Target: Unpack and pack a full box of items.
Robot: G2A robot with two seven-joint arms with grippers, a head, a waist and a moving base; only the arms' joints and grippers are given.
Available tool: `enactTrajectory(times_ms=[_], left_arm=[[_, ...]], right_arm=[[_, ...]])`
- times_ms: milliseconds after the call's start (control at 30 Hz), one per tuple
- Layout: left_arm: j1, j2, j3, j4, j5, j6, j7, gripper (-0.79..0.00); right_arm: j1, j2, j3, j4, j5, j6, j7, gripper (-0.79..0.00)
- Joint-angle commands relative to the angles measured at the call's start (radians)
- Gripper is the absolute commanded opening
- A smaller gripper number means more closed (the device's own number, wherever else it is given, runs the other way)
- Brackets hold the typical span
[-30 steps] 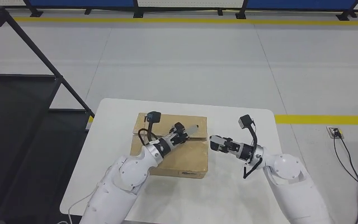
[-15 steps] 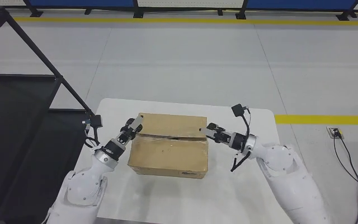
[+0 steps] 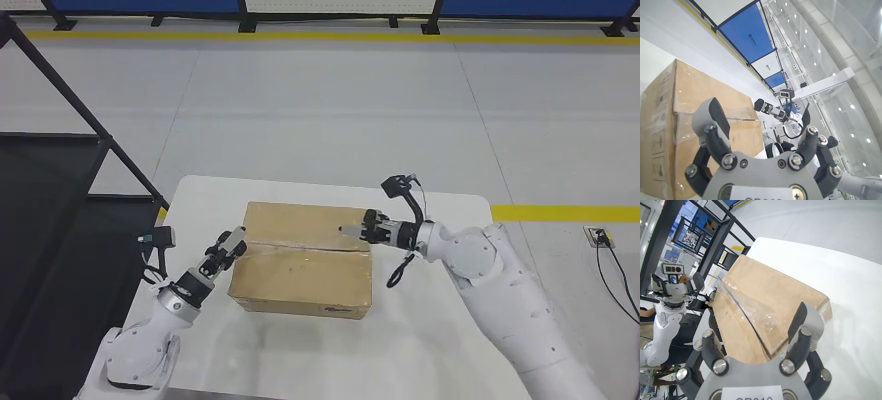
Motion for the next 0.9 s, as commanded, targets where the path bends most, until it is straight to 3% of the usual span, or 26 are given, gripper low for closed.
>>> enactTrajectory(times_ms=[0, 67, 133, 300, 367, 400, 500, 567, 633, 867], left_arm=[[0.0, 0.001, -0.004, 0.003, -0.003, -0.001, -0.005, 0.0], [0.002, 0.002, -0.006, 0.004, -0.005, 0.001, -0.006, 0.0], [0.003, 0.003, -0.01, 0.005, -0.006, 0.001, -0.005, 0.0], [0.006, 0.005, -0.012, 0.005, -0.008, 0.002, 0.004, 0.0], [0.006, 0.005, -0.011, 0.005, -0.011, 0.002, 0.007, 0.0], [0.006, 0.005, -0.01, 0.005, -0.011, 0.002, 0.007, 0.0], [0.006, 0.006, -0.009, 0.006, -0.012, 0.001, 0.013, 0.0], [0.006, 0.006, -0.008, 0.006, -0.012, 0.002, 0.017, 0.0], [0.008, 0.006, -0.007, 0.008, -0.013, 0.001, 0.02, 0.0], [0.022, 0.006, 0.0, 0.015, -0.019, 0.003, 0.045, 0.0]], right_arm=[[0.012, -0.004, -0.015, 0.013, -0.003, -0.003, -0.004, -0.348], [0.02, -0.007, -0.023, 0.025, -0.005, -0.014, -0.004, -0.397], [0.023, -0.008, -0.023, 0.032, 0.004, -0.027, -0.011, -0.391], [0.012, -0.006, -0.01, 0.023, 0.034, -0.079, -0.03, -0.209], [0.009, -0.005, -0.006, 0.018, 0.037, -0.087, -0.036, -0.046], [0.007, -0.005, -0.004, 0.015, 0.038, -0.087, -0.044, -0.009], [0.01, -0.006, -0.002, 0.014, 0.027, -0.068, -0.072, -0.074], [0.017, -0.009, -0.008, 0.022, 0.022, -0.041, -0.083, 0.0], [0.022, -0.014, -0.005, 0.036, 0.053, 0.008, -0.102, 0.0], [0.022, -0.014, -0.005, 0.036, 0.053, 0.008, -0.102, 0.0]])
